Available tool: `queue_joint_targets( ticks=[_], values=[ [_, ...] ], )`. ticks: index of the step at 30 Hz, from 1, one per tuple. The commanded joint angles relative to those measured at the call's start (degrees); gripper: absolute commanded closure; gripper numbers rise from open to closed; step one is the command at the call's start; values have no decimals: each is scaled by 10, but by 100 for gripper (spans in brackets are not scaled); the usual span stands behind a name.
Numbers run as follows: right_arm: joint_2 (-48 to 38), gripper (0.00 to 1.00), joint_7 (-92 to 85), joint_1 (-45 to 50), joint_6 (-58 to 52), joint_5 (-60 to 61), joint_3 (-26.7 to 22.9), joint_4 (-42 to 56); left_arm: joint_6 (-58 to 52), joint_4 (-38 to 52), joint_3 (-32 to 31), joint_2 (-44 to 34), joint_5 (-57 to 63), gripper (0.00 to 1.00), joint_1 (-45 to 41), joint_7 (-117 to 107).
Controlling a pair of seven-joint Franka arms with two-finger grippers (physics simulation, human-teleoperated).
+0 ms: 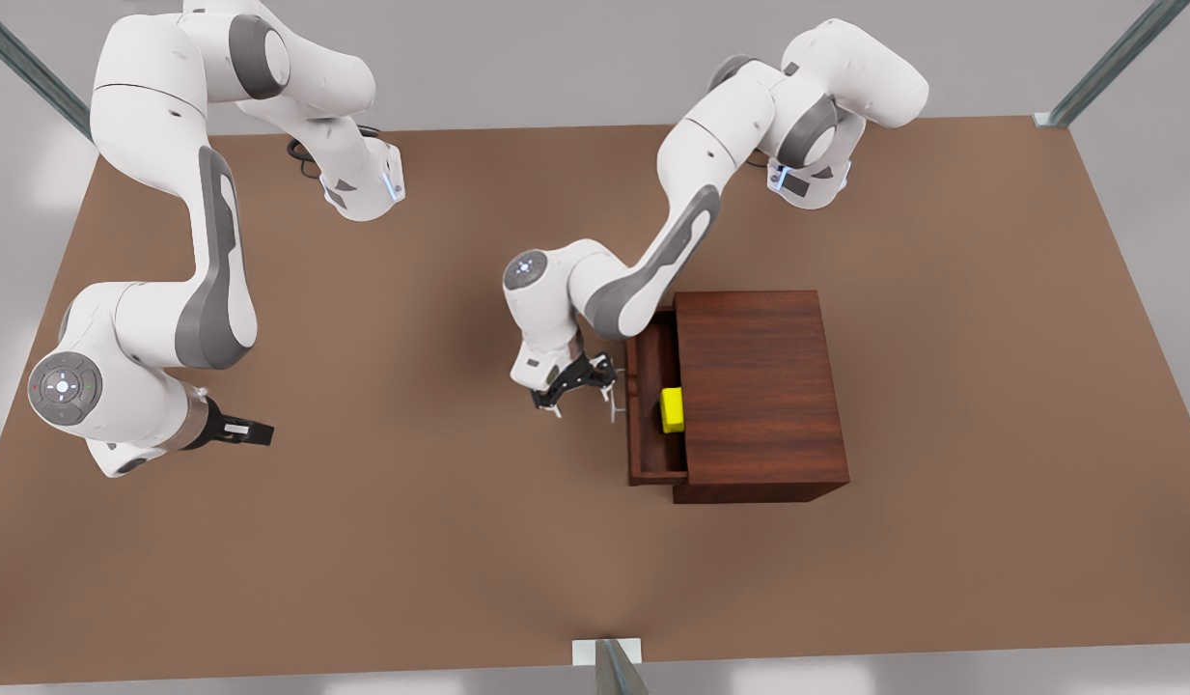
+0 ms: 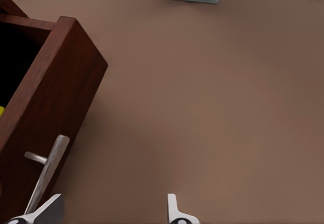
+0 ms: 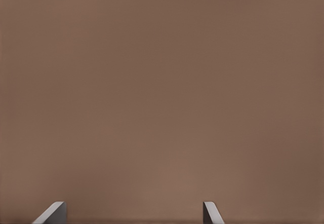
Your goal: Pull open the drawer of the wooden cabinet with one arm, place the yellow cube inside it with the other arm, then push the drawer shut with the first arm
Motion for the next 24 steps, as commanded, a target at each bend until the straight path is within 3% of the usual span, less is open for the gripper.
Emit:
queue_joint_targets(
  ticks=[1, 24],
  values=[
    [-1, 0, -20, 0, 0, 0, 0, 1, -3, -1, 0, -2, 0, 0, 4, 73],
    [0, 0, -20, 0, 0, -1, 0, 0, -13, -45, -1, -32, -33, 0, 60, 213]
  ],
)
